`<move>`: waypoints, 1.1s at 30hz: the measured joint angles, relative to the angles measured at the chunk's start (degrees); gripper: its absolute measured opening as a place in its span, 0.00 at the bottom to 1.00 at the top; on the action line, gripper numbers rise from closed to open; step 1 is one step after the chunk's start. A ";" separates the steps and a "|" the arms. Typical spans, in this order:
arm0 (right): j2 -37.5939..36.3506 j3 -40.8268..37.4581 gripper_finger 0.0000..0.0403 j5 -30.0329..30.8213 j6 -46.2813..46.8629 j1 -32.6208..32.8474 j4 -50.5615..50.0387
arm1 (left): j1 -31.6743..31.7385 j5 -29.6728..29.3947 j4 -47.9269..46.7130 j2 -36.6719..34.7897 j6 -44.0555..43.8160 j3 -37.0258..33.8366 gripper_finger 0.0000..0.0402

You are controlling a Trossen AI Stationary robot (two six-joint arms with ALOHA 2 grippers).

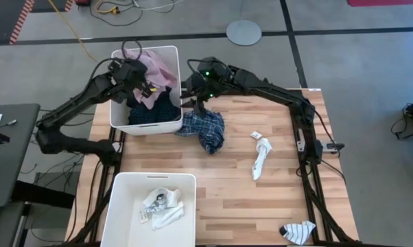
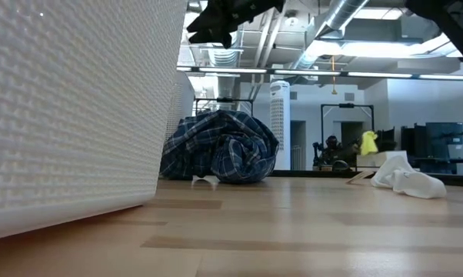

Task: Sort clothes
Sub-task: Put the pink shirt into the top white bin

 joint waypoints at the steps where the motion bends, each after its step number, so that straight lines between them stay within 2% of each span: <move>1: -0.02 0.00 0.48 0.00 -0.24 0.28 -0.81 | 0.62 1.59 -0.34 1.09 -0.16 0.00 0.07; 8: -0.02 -0.04 0.46 0.18 -0.67 1.71 -6.27 | 4.91 6.83 -0.61 8.25 0.92 0.02 0.07; 14: -0.02 -0.04 0.46 0.32 -2.14 3.97 -11.76 | 9.58 15.87 -2.02 13.24 0.09 0.44 0.08; 17: -0.02 -0.04 0.46 0.35 -3.43 5.27 -13.85 | 11.31 18.63 -5.22 15.31 -1.09 2.57 0.08; 23: -0.02 -0.07 0.46 0.42 -4.37 7.43 -14.81 | 14.08 28.40 -9.61 17.53 -2.43 5.85 0.08; 30: -0.02 -0.07 0.46 0.42 -4.54 8.59 -14.97 | 13.14 28.39 -16.14 22.85 -2.08 6.21 0.08; 33: -0.02 -0.07 0.46 0.42 -4.52 8.73 -14.94 | 12.49 25.46 -19.45 26.29 -2.82 6.21 0.08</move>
